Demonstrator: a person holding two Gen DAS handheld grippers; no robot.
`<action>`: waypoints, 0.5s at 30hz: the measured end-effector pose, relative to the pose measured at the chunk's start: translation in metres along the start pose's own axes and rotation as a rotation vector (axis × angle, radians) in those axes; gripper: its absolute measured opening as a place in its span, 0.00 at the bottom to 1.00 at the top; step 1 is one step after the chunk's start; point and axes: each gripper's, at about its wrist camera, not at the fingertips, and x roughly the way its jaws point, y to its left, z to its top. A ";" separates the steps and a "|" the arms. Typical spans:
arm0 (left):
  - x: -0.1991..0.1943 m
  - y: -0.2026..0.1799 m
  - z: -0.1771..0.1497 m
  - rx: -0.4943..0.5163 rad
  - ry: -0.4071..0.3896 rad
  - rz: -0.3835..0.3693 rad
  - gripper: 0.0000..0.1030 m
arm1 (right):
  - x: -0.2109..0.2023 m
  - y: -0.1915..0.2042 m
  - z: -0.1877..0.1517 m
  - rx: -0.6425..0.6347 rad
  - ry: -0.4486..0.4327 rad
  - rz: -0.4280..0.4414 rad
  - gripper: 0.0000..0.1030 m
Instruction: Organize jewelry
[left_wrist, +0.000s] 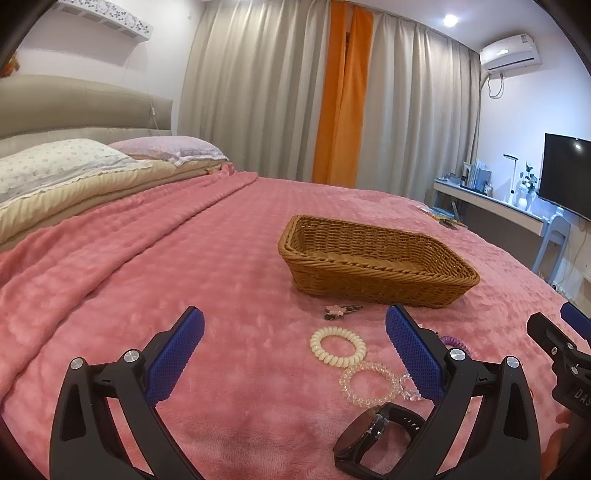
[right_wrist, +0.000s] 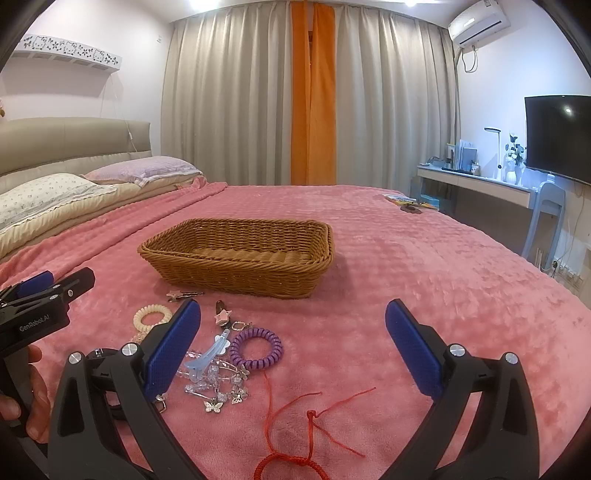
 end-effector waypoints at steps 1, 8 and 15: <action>-0.001 -0.001 0.001 0.004 -0.006 0.001 0.93 | 0.000 0.000 0.000 0.000 0.001 0.001 0.93; -0.007 -0.004 -0.001 0.045 -0.046 0.007 0.93 | -0.001 0.000 0.001 -0.006 -0.003 0.000 0.93; -0.008 -0.006 0.002 0.051 -0.064 0.002 0.93 | -0.001 0.001 0.000 -0.007 -0.002 0.001 0.93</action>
